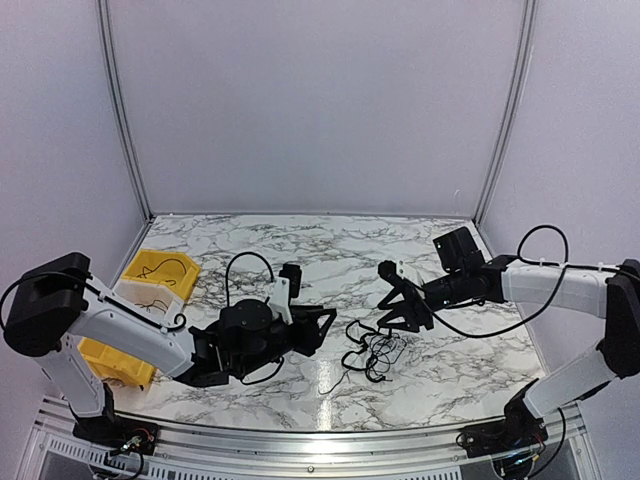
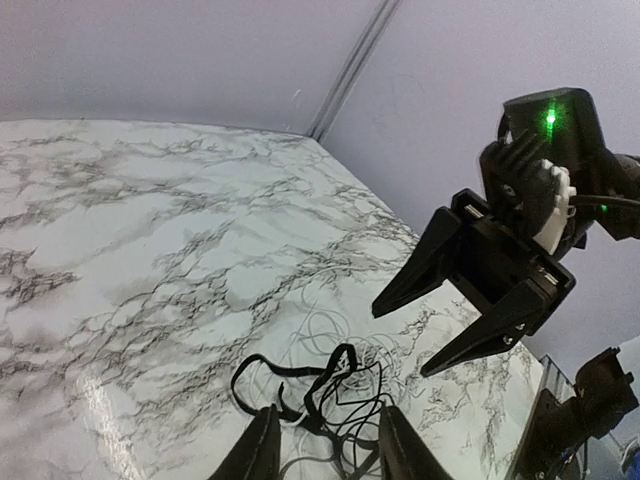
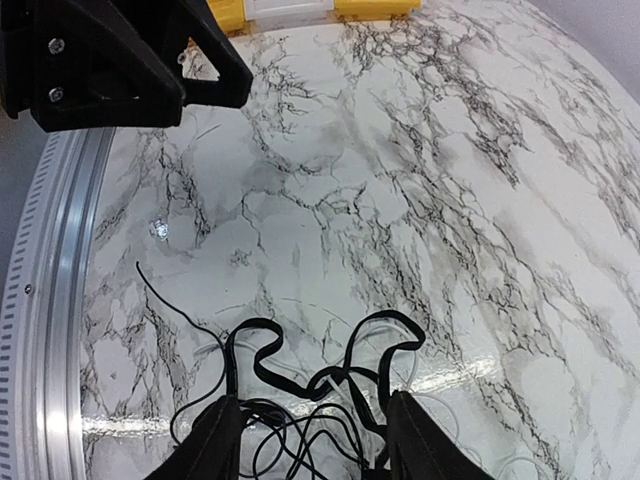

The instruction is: Untangle the cables

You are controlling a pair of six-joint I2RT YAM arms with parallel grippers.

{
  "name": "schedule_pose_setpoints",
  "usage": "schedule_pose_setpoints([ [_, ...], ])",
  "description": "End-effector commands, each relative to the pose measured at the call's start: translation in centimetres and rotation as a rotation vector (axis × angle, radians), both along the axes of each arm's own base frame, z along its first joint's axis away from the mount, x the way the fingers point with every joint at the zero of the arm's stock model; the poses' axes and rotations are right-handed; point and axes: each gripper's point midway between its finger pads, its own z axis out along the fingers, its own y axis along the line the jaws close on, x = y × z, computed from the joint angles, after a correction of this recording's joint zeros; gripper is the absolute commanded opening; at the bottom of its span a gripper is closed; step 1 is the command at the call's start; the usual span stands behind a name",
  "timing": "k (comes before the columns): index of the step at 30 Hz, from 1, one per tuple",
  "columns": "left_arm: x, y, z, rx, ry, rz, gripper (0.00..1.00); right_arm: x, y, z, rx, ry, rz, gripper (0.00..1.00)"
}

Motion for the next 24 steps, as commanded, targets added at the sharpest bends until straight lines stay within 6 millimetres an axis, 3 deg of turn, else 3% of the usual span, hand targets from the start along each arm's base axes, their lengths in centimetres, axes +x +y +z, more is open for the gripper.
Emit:
schedule_pose_setpoints([
  [1, -0.1, 2.7, -1.7, -0.065, 0.179, 0.088, 0.39, 0.3, -0.3, 0.7, -0.026, -0.108, 0.013, 0.5],
  [6, -3.5, 2.7, -5.4, 0.049, 0.315, -0.06, 0.45, -0.2, -0.2, -0.2, -0.069, -0.13, 0.047, 0.56],
  [10, -5.4, 4.5, -6.6, 0.096, 0.343, -0.061, 0.42, -2.3, 1.7, -1.3, -0.129, -0.166, 0.142, 0.55],
  [14, -4.4, 9.3, -7.0, 0.071, 0.338, 0.101, 0.42, -4.7, 4.5, -2.2, -0.158, -0.159, 0.249, 0.54],
  [18, -3.8, 14.5, -7.4, 0.007, 0.336, 0.258, 0.44, -6.4, 7.0, -3.6, -0.189, -0.125, 0.291, 0.61],
  [21, -3.5, 16.3, -6.8, -0.021, 0.306, 0.307, 0.44, -8.5, 8.3, -5.0, -0.208, -0.088, 0.348, 0.63],
  [24, -3.4, 16.0, -6.0, 0.009, 0.263, 0.289, 0.45, -9.6, 9.7, -6.2, -0.225, -0.047, 0.373, 0.63],
])
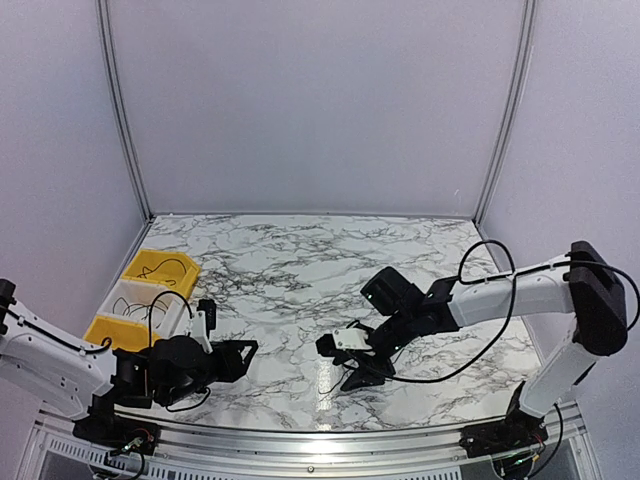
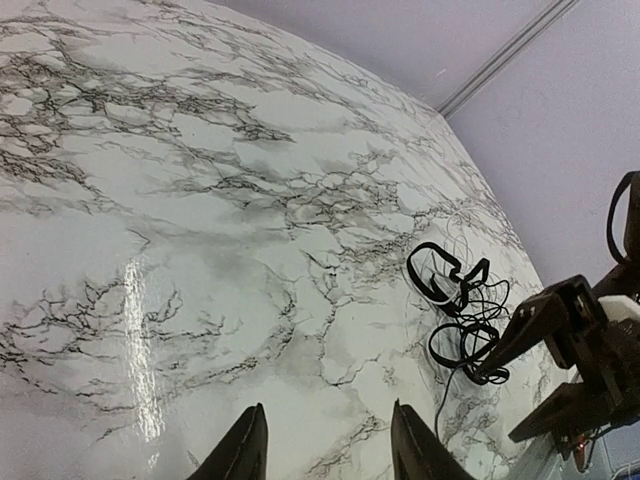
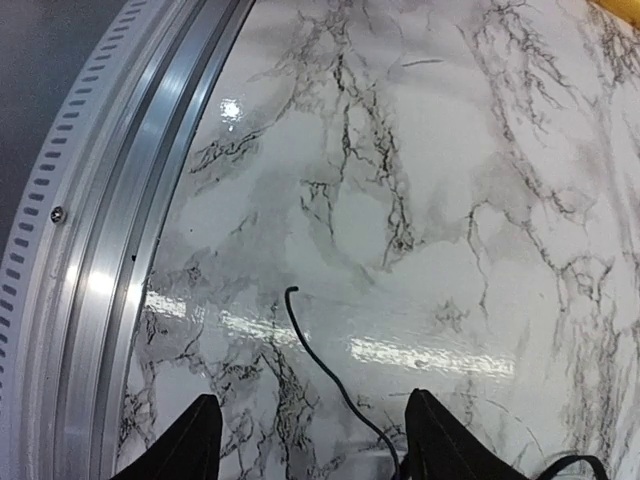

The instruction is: Untangle the cables

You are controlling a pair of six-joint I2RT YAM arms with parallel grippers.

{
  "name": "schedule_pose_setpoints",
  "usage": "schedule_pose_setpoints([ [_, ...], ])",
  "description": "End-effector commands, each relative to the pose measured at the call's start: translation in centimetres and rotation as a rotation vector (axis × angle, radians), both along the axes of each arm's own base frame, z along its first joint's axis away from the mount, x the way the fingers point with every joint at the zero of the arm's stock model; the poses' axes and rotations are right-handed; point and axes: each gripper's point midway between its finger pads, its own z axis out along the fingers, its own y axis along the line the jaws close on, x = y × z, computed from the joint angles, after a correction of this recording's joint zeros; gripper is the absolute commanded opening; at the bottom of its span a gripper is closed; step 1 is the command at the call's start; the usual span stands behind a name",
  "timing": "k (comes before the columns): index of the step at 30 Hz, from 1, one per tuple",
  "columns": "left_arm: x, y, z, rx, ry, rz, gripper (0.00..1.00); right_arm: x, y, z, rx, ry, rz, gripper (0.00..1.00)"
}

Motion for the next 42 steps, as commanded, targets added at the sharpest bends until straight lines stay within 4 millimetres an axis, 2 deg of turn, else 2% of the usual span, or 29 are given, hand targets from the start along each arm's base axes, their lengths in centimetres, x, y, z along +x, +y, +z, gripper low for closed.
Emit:
schedule_pose_setpoints([
  [1, 0.8, 0.5, 1.2, 0.021, -0.053, 0.049, 0.45, -0.9, 2.4, -1.0, -0.027, 0.035, 0.013, 0.62],
  [6, 0.6, -0.7, 1.9, 0.024, -0.055, 0.004, 0.45, -2.8, 4.0, -2.8, -0.059, 0.074, 0.074, 0.58],
  [10, 0.5, -0.4, 2.1, 0.019, -0.056, 0.009, 0.45, -2.6, 4.9, -4.1, -0.087, 0.087, 0.048, 0.49],
  [12, 0.6, -0.2, 2.2, 0.02, -0.06, 0.014, 0.44, -2.1, 5.2, -4.4, -0.094, 0.079, 0.027, 0.38],
  [15, 0.5, -0.3, 2.3, 0.042, -0.079, -0.005, 0.44, -1.1, 5.6, -4.6, -0.106, 0.053, -0.009, 0.06],
  [16, 0.4, -0.6, 2.4, 0.052, -0.086, -0.026, 0.44, -0.7, 5.6, -4.4, -0.11, 0.036, -0.024, 0.0],
  [17, 0.1, -1.1, 2.6, 0.067, -0.101, -0.06, 0.42, -0.5, 5.7, -3.8, -0.102, 0.027, -0.032, 0.0],
  [18, -0.2, -1.8, 2.9, 0.085, -0.121, -0.105, 0.4, -0.3, 5.8, -2.7, -0.084, 0.024, -0.037, 0.0],
  [22, -1.8, -4.6, 5.1, 0.178, -0.265, -0.29, 0.39, 0.0, 6.0, 5.1, 0.057, 0.058, -0.014, 0.0],
  [25, -2.5, -5.6, 7.3, 0.19, -0.345, -0.331, 0.4, -1.1, 5.3, 10.9, 0.15, 0.104, 0.058, 0.0],
  [28, -3.1, -6.8, 9.3, 0.193, -0.412, -0.362, 0.4, -1.6, 5.2, 15.4, 0.232, 0.095, 0.063, 0.0],
  [32, -3.3, -8.7, 10.1, 0.283, -0.5, -0.371, 0.43, -2.0, 4.7, 18.9, 0.3, 0.06, 0.066, 0.0],
  [37, -4.0, -13.3, 11.0, 0.318, -0.562, -0.43, 0.47, -2.3, 4.1, 22.8, 0.36, 0.018, 0.077, 0.0],
  [39, -3.7, -14.7, 11.2, 0.295, -0.567, -0.414, 0.48, -2.7, 4.0, 24.3, 0.388, 0.022, 0.083, 0.0],
  [42, -3.6, -16.9, 12.1, 0.195, -0.561, -0.39, 0.51, -3.0, 3.8, 25.4, 0.41, 0.03, 0.093, 0.0],
])
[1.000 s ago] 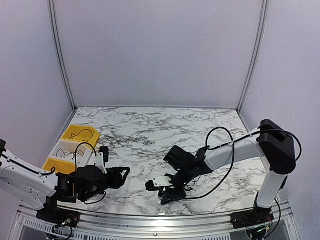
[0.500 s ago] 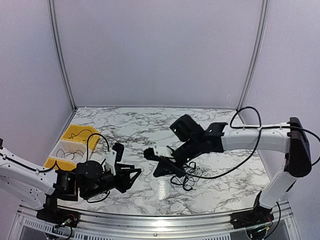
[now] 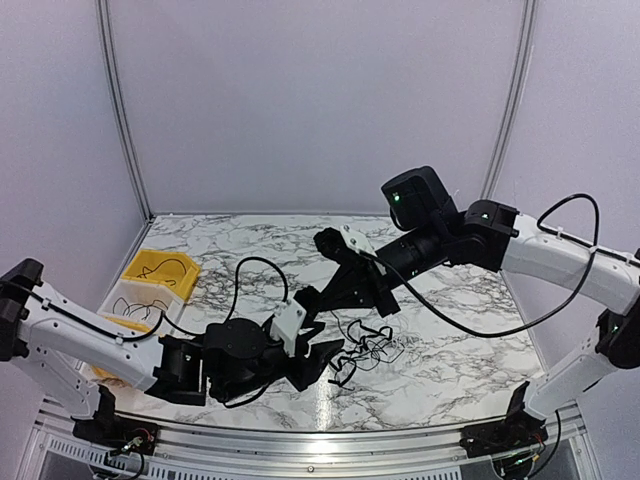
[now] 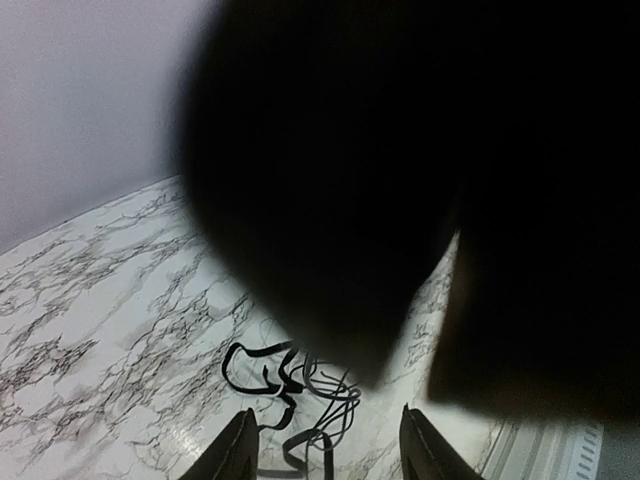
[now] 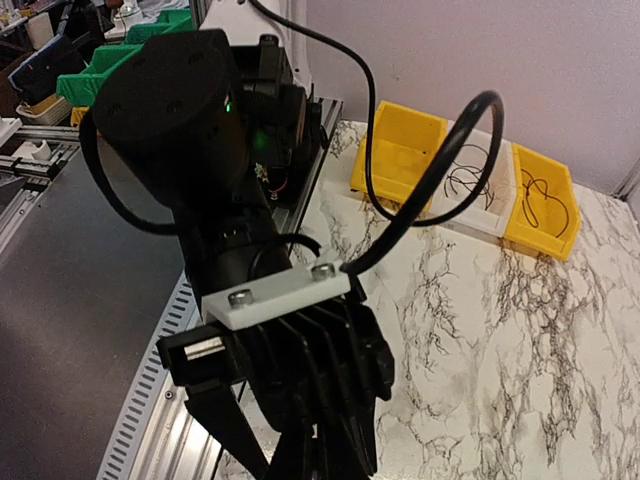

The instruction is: Untangle the cables

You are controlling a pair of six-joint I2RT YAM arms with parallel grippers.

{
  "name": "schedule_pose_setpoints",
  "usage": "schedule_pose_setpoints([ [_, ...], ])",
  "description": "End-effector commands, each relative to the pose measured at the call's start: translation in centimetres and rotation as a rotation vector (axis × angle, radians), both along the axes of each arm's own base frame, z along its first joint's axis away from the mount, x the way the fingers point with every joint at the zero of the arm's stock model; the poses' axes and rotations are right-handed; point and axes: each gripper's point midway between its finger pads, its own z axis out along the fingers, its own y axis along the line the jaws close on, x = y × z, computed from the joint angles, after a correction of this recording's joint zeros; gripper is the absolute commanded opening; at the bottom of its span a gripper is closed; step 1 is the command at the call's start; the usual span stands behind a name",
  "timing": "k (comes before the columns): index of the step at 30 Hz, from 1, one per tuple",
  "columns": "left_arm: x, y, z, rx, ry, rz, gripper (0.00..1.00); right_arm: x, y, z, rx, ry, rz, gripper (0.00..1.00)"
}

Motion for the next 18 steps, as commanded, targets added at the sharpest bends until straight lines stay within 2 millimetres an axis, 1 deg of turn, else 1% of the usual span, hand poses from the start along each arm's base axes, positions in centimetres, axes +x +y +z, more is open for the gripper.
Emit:
schedule_pose_setpoints([
  [1, 0.4, -3.0, 2.3, -0.12, -0.018, 0.021, 0.51, -1.1, -0.8, 3.7, 0.065, 0.015, 0.027, 0.0],
  [3, 0.9, -3.8, 2.2, -0.132, -0.015, 0.054, 0.46, -1.1, -0.9, 3.9, 0.072, 0.016, 0.029, 0.0],
  [5, 1.4, -3.9, 2.3, -0.156, -0.017, 0.087, 0.38, -1.1, -1.1, 4.1, 0.078, 0.02, 0.027, 0.0],
  [9, 2.1, -3.3, 2.9, -0.201, -0.035, 0.145, 0.21, -1.2, -1.6, 4.6, 0.096, 0.027, 0.029, 0.0],
  [12, 2.4, -2.8, 3.2, -0.206, -0.06, 0.164, 0.05, -1.2, -2.0, 5.0, 0.109, 0.024, 0.023, 0.0],
  [14, 2.4, -2.6, 3.2, -0.202, -0.068, 0.169, 0.01, -1.0, -2.2, 5.1, 0.116, 0.023, 0.019, 0.0],
  [18, 2.2, -2.1, 2.9, -0.196, -0.075, 0.155, 0.0, -0.9, -2.6, 4.7, 0.116, 0.006, 0.008, 0.0],
])
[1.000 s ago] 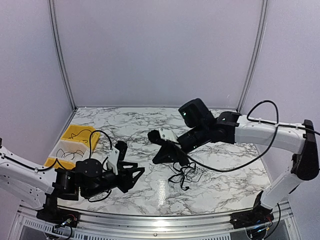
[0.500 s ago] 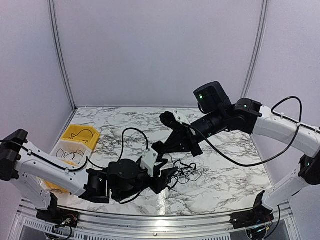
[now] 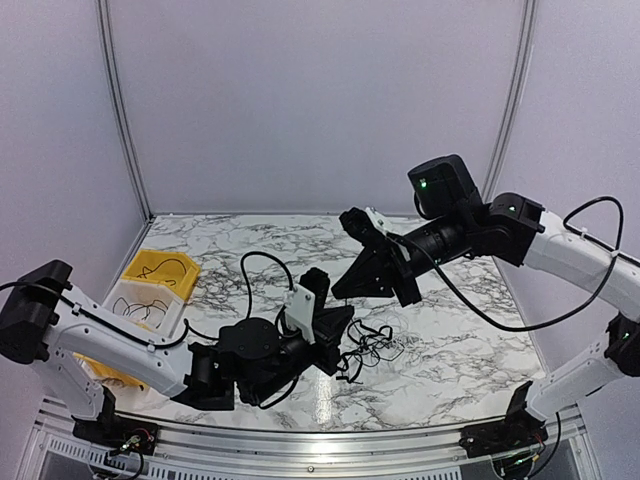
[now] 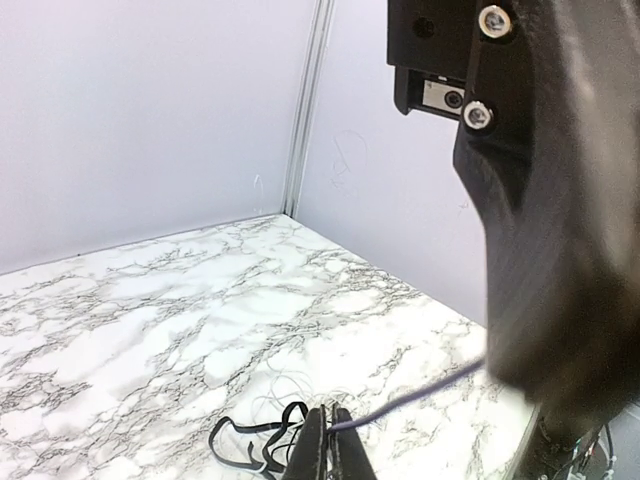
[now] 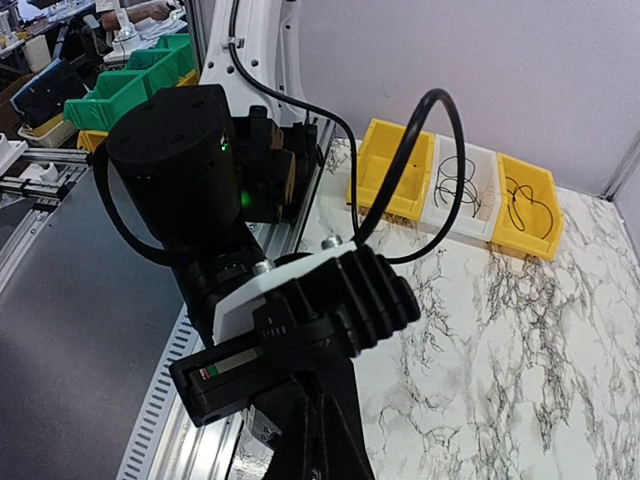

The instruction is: Untangle the cables

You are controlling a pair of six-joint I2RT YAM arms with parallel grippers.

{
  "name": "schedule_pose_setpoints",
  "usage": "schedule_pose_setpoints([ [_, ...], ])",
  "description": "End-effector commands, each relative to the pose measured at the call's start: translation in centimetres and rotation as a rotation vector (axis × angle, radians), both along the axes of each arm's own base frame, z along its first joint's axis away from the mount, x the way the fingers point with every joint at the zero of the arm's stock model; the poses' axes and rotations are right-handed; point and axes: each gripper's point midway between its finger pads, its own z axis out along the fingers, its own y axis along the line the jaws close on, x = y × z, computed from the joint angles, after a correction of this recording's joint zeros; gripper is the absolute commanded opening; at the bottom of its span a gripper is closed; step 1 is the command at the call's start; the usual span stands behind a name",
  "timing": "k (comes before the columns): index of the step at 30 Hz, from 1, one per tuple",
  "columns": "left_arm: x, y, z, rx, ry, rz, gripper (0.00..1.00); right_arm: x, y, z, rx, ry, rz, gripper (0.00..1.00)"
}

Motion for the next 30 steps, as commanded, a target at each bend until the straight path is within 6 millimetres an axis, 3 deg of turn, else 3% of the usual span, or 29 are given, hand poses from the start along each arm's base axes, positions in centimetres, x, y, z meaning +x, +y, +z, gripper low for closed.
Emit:
schedule_pose_setpoints([
  [1, 0.1, 1.2, -1.0, 0.025, -0.021, 0.017, 0.0, -0.3, -0.4, 1.6, 0.068, -0.034, 0.015, 0.02],
  [3, 0.1, 1.9, -0.7, 0.021, -0.025, 0.019, 0.0, 0.9, -0.8, 0.2, 0.037, -0.073, -0.041, 0.21],
  [6, 0.4, 3.8, -0.1, 0.01, -0.028, 0.062, 0.0, 4.4, -2.2, -4.2, -0.016, -0.161, -0.198, 0.52],
  [8, 0.6, 5.2, 0.3, -0.001, -0.028, 0.093, 0.0, 5.9, -3.3, -8.0, -0.048, -0.24, -0.274, 0.65],
  [10, 0.8, 6.6, 0.4, -0.014, -0.02, 0.121, 0.0, 6.4, -4.0, -11.8, -0.094, -0.293, -0.29, 0.71],
  [12, 1.0, 7.5, 0.2, -0.02, -0.011, 0.144, 0.0, 6.2, -4.1, -15.2, -0.144, -0.312, -0.269, 0.73],
  [14, 1.0, 8.0, -0.2, -0.018, -0.005, 0.157, 0.0, 6.0, -3.8, -17.3, -0.18, -0.295, -0.248, 0.73],
  [17, 1.1, 8.3, -0.7, -0.019, 0.007, 0.164, 0.0, 5.6, -2.4, -18.9, -0.22, -0.301, -0.204, 0.8],
  [20, 1.2, 8.5, -1.3, -0.012, 0.015, 0.18, 0.0, 6.0, -0.3, -19.0, -0.214, -0.35, -0.203, 0.8],
  [24, 1.6, 9.1, -1.1, -0.021, 0.014, 0.213, 0.0, 6.9, 1.3, -21.2, -0.275, -0.332, -0.213, 0.62],
  [30, 1.6, 12.3, 2.4, -0.091, -0.015, 0.261, 0.0, 7.5, 0.1, -25.6, -0.376, -0.333, -0.249, 0.38],
])
